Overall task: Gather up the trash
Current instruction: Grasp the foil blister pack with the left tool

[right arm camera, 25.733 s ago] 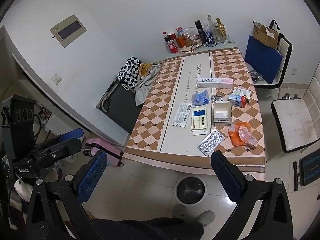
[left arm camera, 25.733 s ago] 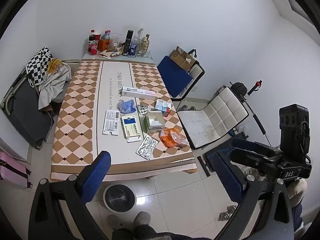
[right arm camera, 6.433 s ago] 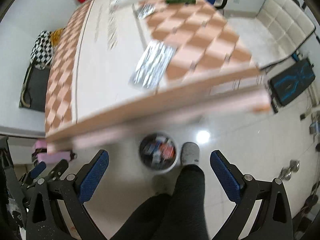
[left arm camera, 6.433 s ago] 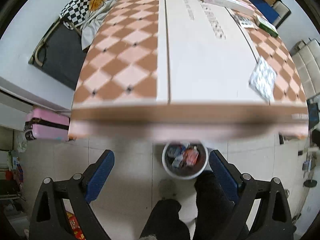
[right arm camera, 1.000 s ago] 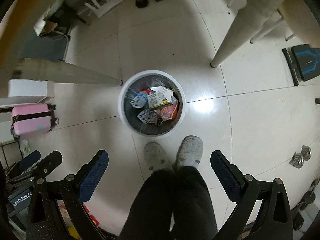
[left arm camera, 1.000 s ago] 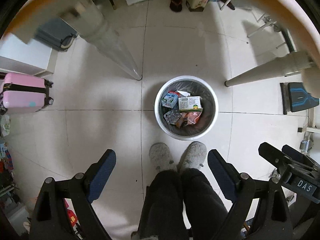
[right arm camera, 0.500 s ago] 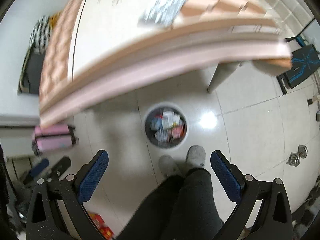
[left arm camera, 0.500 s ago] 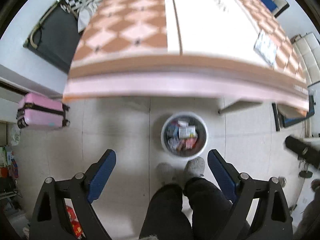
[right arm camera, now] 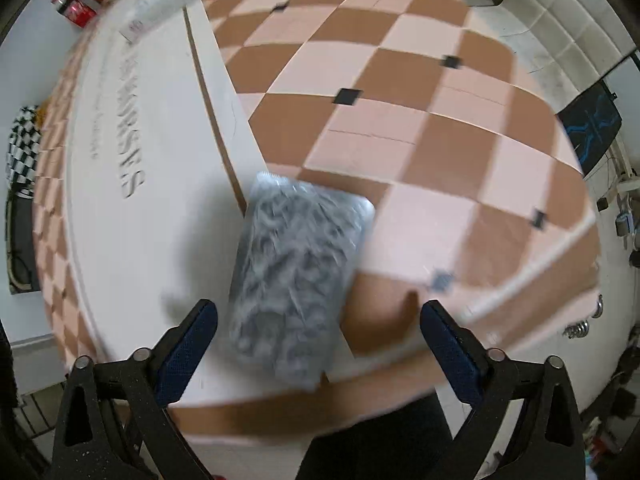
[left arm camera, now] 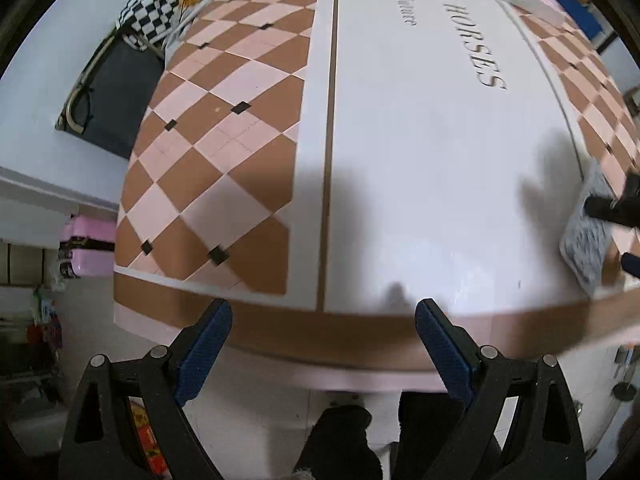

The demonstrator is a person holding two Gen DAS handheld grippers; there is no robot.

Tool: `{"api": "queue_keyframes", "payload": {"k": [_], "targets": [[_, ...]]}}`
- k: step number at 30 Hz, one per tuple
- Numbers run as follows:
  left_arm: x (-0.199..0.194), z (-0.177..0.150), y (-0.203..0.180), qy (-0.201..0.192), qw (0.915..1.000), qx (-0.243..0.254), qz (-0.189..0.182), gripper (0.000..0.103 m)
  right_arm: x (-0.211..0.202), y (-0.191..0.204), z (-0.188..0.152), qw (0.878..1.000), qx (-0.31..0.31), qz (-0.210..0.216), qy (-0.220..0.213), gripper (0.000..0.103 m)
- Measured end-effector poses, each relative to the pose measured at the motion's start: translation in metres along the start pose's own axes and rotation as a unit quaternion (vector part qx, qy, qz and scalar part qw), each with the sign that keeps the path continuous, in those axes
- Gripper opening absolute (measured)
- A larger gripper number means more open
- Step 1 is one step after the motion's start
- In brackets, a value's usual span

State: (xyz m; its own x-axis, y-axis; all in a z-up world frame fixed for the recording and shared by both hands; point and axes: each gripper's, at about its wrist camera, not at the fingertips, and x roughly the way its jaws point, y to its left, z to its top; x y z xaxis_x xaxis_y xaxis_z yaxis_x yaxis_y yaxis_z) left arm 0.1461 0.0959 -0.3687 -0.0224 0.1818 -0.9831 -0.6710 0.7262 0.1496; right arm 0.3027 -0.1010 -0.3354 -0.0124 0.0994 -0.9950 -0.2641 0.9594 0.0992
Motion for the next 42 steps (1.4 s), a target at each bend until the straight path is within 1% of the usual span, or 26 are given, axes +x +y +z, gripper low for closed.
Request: {"api": "queue_keyframes", "payload": {"k": [2, 3, 5, 6, 7, 9, 10, 11, 13, 14, 15, 16, 18, 19, 22, 24, 26, 28, 30, 32, 35, 37, 38, 40, 41, 42], "targets": [[0.005, 0.007, -0.001, 0.014, 0.9999, -0.010, -0.001, 0.093, 0.005, 0.010, 0.005, 1.000, -0.017, -0.027, 0.003, 0.090], [0.008, 0.010, -0.003, 0.018, 0.9998, -0.012, 0.002, 0.093, 0.006, 0.019, 0.005, 0.998, -0.041, -0.044, -0.002, 0.087], [0.012, 0.015, -0.007, 0.024, 0.9996, -0.010, 0.004, 0.093, 0.007, 0.028, 0.003, 0.996, -0.063, -0.061, -0.010, 0.081], [0.012, 0.017, -0.007, 0.025, 0.9996, -0.010, 0.006, 0.093, 0.004, 0.031, 0.003, 0.995, -0.078, -0.057, -0.018, 0.067], [0.012, 0.017, -0.005, 0.026, 0.9995, -0.013, 0.008, 0.093, 0.002, 0.035, 0.004, 0.994, -0.088, -0.054, -0.023, 0.057], [0.013, 0.020, 0.002, 0.031, 0.9991, -0.026, 0.010, 0.093, -0.001, 0.042, 0.015, 0.994, -0.105, -0.022, -0.015, 0.050], [0.013, 0.021, 0.004, 0.033, 0.9988, -0.033, 0.012, 0.093, -0.002, 0.044, 0.020, 0.994, -0.110, -0.012, -0.011, 0.044], [0.013, 0.024, 0.008, 0.035, 0.9985, -0.040, 0.012, 0.093, -0.001, 0.048, 0.028, 0.993, -0.118, -0.002, -0.005, 0.044], [0.012, 0.032, 0.014, 0.036, 0.9980, -0.050, 0.012, 0.093, 0.000, 0.050, 0.039, 0.992, -0.127, 0.005, 0.022, 0.046], [0.009, 0.036, 0.015, 0.034, 0.9980, -0.052, 0.008, 0.093, 0.000, 0.045, 0.045, 0.992, -0.120, 0.024, 0.038, 0.046], [0.005, 0.040, 0.014, 0.031, 0.9981, -0.053, -0.001, 0.093, -0.001, 0.040, 0.052, 0.991, -0.117, 0.047, 0.048, 0.052], [0.001, 0.044, 0.010, 0.029, 0.9981, -0.054, -0.011, 0.093, -0.003, 0.033, 0.059, 0.991, -0.113, 0.054, 0.053, 0.067], [-0.009, 0.050, -0.006, 0.025, 0.9975, -0.047, -0.046, 0.093, -0.011, 0.018, 0.072, 0.991, -0.104, 0.058, 0.056, 0.081], [-0.013, 0.053, -0.016, 0.026, 0.9971, -0.039, -0.060, 0.093, -0.017, 0.007, 0.079, 0.992, -0.099, 0.065, 0.052, 0.081], [-0.016, 0.061, -0.057, 0.037, 0.9947, -0.006, -0.096, 0.093, -0.035, -0.026, 0.096, 0.994, -0.093, 0.053, 0.039, 0.081], [-0.011, 0.065, -0.088, 0.050, 0.9922, 0.020, -0.112, 0.093, -0.044, -0.049, 0.096, 0.995, -0.093, 0.035, 0.028, 0.081], [0.001, 0.069, -0.114, 0.070, 0.9900, 0.040, -0.115, 0.093, -0.047, -0.074, 0.106, 0.996, -0.087, 0.016, 0.022, 0.081], [0.010, 0.071, -0.127, 0.084, 0.9888, 0.040, -0.116, 0.092, -0.046, -0.097, 0.114, 0.997, -0.072, 0.012, 0.026, 0.081], [0.015, 0.072, -0.133, 0.083, 0.9901, 0.042, -0.105, 0.092, -0.045, -0.119, 0.124, 0.997, -0.064, 0.007, 0.031, 0.081], [0.016, 0.073, -0.133, 0.076, 0.9914, 0.041, -0.098, 0.092, -0.040, -0.126, 0.127, 0.998, -0.059, 0.004, 0.033, 0.081], [0.012, 0.070, -0.134, 0.059, 0.9929, 0.038, -0.096, 0.085, -0.032, -0.135, 0.130, 0.998, -0.057, 0.002, 0.039, 0.081], [0.008, 0.068, -0.137, 0.054, 0.9928, 0.041, -0.098, 0.075, -0.026, -0.138, 0.134, 0.998, -0.055, 0.001, 0.043, 0.081], [0.006, 0.067, -0.137, 0.053, 0.9928, 0.042, -0.099, 0.073, -0.022, -0.134, 0.136, 0.998, -0.054, 0.002, 0.045, 0.081], [-0.001, 0.063, -0.143, 0.050, 0.9930, 0.039, -0.100, 0.055, -0.016, -0.131, 0.138, 0.997, -0.055, 0.004, 0.048, 0.081], [-0.003, 0.065, -0.139, 0.049, 0.9931, 0.037, -0.101, 0.052, -0.014, -0.130, 0.139, 0.997, -0.058, 0.005, 0.049, 0.081], [-0.007, 0.068, -0.146, 0.049, 0.9935, 0.033, -0.097, 0.052, -0.012, -0.129, 0.139, 0.997, -0.060, 0.006, 0.050, 0.081]]}}
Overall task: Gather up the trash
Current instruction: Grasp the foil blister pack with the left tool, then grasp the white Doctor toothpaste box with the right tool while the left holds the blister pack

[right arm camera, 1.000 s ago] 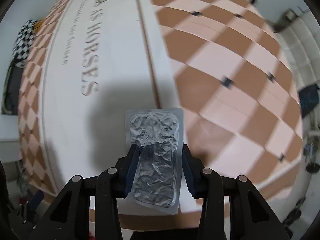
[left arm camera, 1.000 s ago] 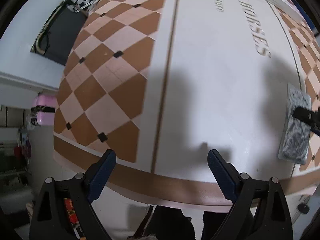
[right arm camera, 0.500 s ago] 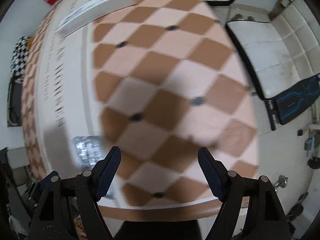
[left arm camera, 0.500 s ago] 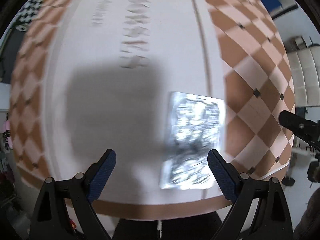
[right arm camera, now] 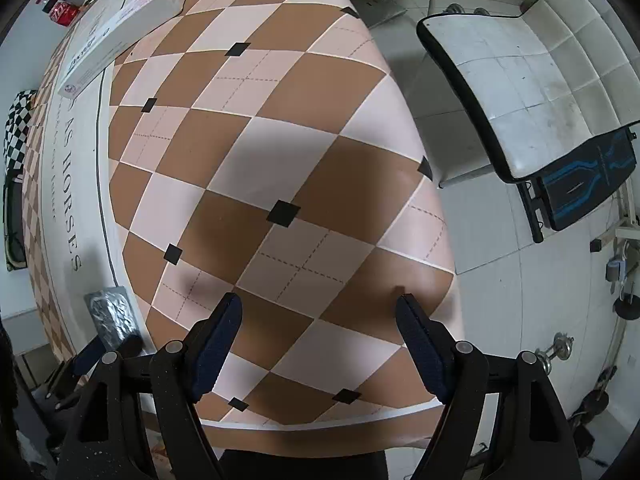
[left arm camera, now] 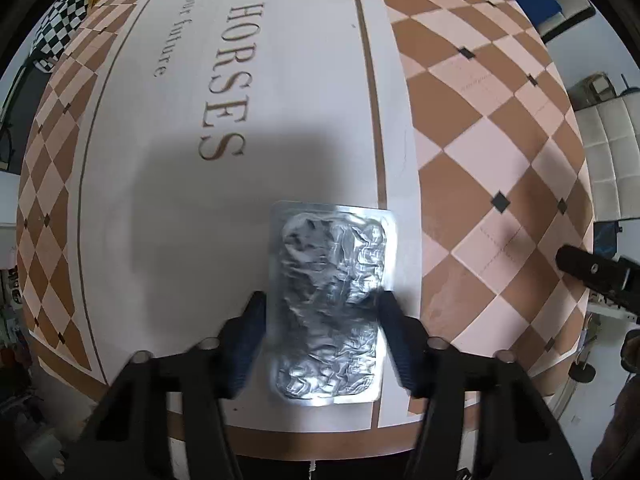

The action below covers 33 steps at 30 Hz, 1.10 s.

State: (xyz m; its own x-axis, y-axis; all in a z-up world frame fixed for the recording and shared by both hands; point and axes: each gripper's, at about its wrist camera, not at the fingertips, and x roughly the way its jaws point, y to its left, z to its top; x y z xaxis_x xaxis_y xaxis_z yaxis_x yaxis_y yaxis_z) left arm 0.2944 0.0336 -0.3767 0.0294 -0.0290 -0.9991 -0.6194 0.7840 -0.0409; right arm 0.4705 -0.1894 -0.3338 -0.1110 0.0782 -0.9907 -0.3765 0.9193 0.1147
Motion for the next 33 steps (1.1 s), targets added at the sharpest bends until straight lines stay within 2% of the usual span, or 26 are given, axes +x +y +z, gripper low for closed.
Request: {"api": "queue_keyframes", "payload": {"k": [1, 3, 7, 11, 13, 18, 19, 24, 27, 30, 33], "targets": [[-0.001, 0.001, 0.003, 0.000, 1.0000, -0.006, -0.001, 0.052, 0.001, 0.000, -0.002, 1.000, -0.002, 0.001, 0.000, 0.081], [-0.002, 0.004, 0.011, 0.007, 0.9991, -0.032, -0.026, 0.053, 0.002, 0.002, -0.002, 1.000, -0.008, 0.002, 0.001, 0.081], [0.000, 0.008, 0.026, 0.024, 0.9967, -0.044, -0.064, 0.071, 0.001, 0.010, -0.003, 1.000, -0.020, 0.006, -0.002, 0.081], [-0.001, 0.004, 0.011, 0.020, 0.9990, -0.025, -0.032, 0.070, 0.003, 0.015, -0.006, 1.000, -0.020, 0.011, -0.002, 0.081], [-0.002, 0.001, 0.008, 0.013, 0.9997, -0.019, -0.010, 0.062, 0.002, 0.016, -0.007, 1.000, -0.019, 0.014, -0.002, 0.081], [-0.004, -0.003, 0.002, 0.005, 1.0000, 0.008, 0.002, 0.061, -0.003, 0.024, -0.013, 0.999, -0.026, 0.021, -0.007, 0.081], [-0.007, 0.005, -0.009, 0.002, 1.0000, 0.004, 0.005, 0.061, -0.005, 0.027, -0.014, 0.999, -0.029, 0.022, -0.007, 0.081], [-0.034, 0.026, 0.017, -0.048, 0.9973, -0.044, 0.032, 0.061, -0.018, 0.052, -0.004, 0.997, -0.081, 0.016, -0.011, 0.081], [-0.046, 0.049, 0.034, -0.072, 0.9929, -0.085, 0.041, 0.061, -0.033, 0.084, 0.021, 0.990, -0.139, 0.006, -0.027, 0.081], [-0.052, 0.079, 0.055, -0.087, 0.9865, -0.134, 0.038, 0.061, -0.048, 0.131, 0.059, 0.976, -0.215, -0.004, -0.038, 0.081], [-0.049, 0.117, 0.074, -0.092, 0.9798, -0.174, 0.033, 0.061, -0.055, 0.192, 0.106, 0.949, -0.307, -0.041, -0.057, 0.081]]}}
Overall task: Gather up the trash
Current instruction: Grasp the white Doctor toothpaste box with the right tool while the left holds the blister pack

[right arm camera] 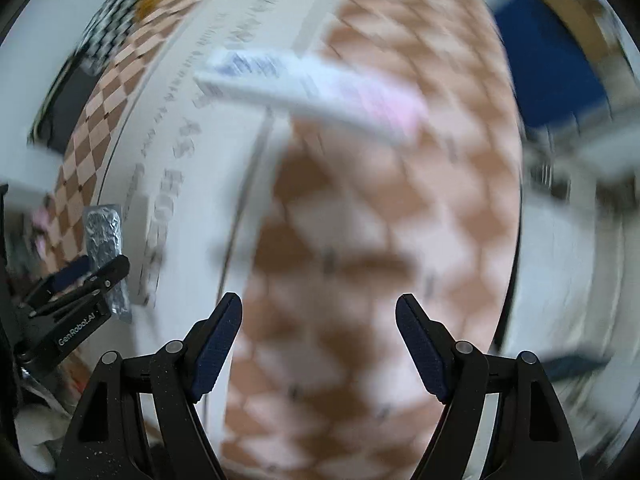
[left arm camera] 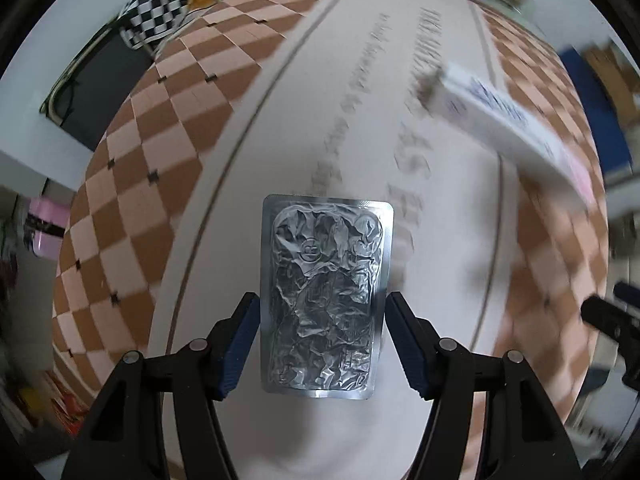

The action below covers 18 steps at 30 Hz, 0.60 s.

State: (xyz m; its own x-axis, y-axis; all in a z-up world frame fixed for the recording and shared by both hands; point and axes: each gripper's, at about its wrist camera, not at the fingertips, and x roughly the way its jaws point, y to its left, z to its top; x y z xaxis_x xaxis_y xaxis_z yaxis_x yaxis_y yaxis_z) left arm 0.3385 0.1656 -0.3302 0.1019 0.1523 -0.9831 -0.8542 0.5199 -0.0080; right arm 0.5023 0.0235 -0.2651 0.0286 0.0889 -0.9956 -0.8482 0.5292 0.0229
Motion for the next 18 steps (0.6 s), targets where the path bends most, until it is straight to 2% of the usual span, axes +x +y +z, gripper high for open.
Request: {"api": "queue_keyframes", "payload": {"k": [3, 6, 9, 14, 18], "targets": [[0.016, 0.020, 0.002, 0.005, 0.9997, -0.022, -0.002, 0.061, 0.014, 0.016, 0.060, 0.996, -0.083, -0.039, 0.014, 0.081], [0.029, 0.039, 0.001, 0.010, 0.9993, -0.036, -0.002, 0.061, 0.040, 0.037, 0.112, 0.980, -0.175, -0.085, 0.043, 0.081], [0.036, 0.048, 0.003, 0.016, 0.9988, -0.046, -0.003, 0.061, 0.063, 0.052, 0.138, 0.964, -0.232, -0.114, 0.065, 0.081], [0.040, 0.053, 0.004, 0.021, 0.9985, -0.050, -0.001, 0.061, 0.099, 0.062, 0.160, 0.946, -0.283, -0.112, 0.113, 0.080], [0.035, 0.043, 0.003, 0.023, 0.9985, -0.050, -0.002, 0.061, 0.103, 0.059, 0.171, 0.944, -0.290, -0.091, 0.124, 0.080]]}}
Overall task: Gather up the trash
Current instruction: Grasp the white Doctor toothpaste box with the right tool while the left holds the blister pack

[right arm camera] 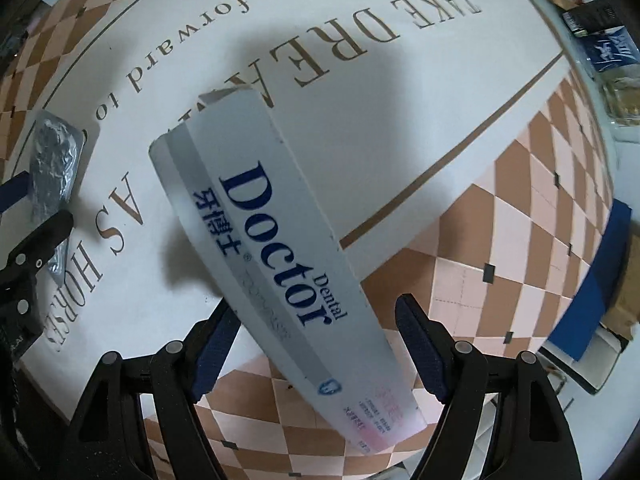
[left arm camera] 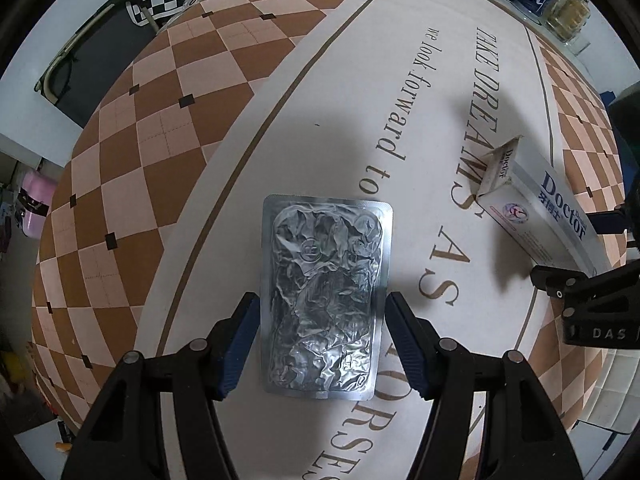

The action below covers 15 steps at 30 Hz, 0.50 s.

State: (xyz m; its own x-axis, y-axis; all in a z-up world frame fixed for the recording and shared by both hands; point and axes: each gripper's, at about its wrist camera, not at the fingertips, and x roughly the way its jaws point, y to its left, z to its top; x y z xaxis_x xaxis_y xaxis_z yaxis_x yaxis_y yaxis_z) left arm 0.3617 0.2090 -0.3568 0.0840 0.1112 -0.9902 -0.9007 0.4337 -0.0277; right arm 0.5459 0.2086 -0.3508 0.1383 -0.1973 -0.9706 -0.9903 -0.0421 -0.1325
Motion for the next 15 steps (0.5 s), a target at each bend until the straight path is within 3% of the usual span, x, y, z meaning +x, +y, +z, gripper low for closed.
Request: {"api": "queue_keyframes", "payload": {"k": [5, 9, 15], "targets": [[0.000, 0.008, 0.000, -0.003, 1.0000, 0.004, 0.000, 0.061, 0.005, -0.016, 0.007, 0.999, -0.007, 0.046, 0.012, 0.063], [-0.010, 0.009, 0.003, -0.008, 0.9999, 0.009, -0.003, 0.061, 0.004, -0.021, 0.001, 0.999, 0.008, 0.046, 0.005, 0.061], [-0.034, 0.006, 0.009, -0.025, 0.9995, 0.018, -0.006, 0.061, -0.014, -0.027, -0.034, 0.993, 0.087, 0.070, -0.038, 0.060]]}}
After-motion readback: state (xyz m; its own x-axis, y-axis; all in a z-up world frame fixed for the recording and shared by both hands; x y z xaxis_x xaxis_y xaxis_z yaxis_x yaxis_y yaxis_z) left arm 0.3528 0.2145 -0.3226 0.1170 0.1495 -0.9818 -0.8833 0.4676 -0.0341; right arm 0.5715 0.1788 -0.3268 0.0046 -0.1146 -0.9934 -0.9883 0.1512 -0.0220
